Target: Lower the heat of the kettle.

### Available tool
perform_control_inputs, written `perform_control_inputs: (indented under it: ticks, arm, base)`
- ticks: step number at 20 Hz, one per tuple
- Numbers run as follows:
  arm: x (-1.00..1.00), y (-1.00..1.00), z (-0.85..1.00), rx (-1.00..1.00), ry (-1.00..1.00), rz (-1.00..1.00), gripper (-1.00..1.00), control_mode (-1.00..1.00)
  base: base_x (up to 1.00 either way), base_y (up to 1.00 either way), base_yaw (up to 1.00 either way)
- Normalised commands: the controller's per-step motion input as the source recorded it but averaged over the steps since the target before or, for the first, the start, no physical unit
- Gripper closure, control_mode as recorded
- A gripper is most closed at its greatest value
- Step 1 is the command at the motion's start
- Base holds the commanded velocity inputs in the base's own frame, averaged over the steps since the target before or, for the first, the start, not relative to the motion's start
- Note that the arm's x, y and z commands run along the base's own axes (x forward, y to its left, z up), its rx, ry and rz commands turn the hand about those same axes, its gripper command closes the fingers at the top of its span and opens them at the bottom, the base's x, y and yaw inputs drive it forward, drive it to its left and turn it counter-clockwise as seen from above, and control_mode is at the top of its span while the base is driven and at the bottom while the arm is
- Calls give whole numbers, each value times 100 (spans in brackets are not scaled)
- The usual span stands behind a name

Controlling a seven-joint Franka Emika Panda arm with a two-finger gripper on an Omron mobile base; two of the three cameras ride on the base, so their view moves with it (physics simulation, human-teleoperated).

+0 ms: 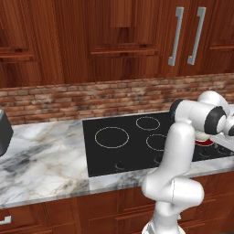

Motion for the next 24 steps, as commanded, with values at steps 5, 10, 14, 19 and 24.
perform_control_inputs:
  ticks: [5,10,14,19,24]
  arm:
    - [0,1,-19,0,0,0,100,-100]
    - [0,3,-14,0,1,0,100,-100]
    - [0,2,-12,-3,3,0,100,-100]
    - [0,14,-8,-7,2,0,100,-100]
    - [0,28,-5,-7,1,-1,100,-100]
  base:
    - [0,0,0]
    - [0,0,0]
    - [0,0,0]
    - [0,0,0]
    - [0,0,0]
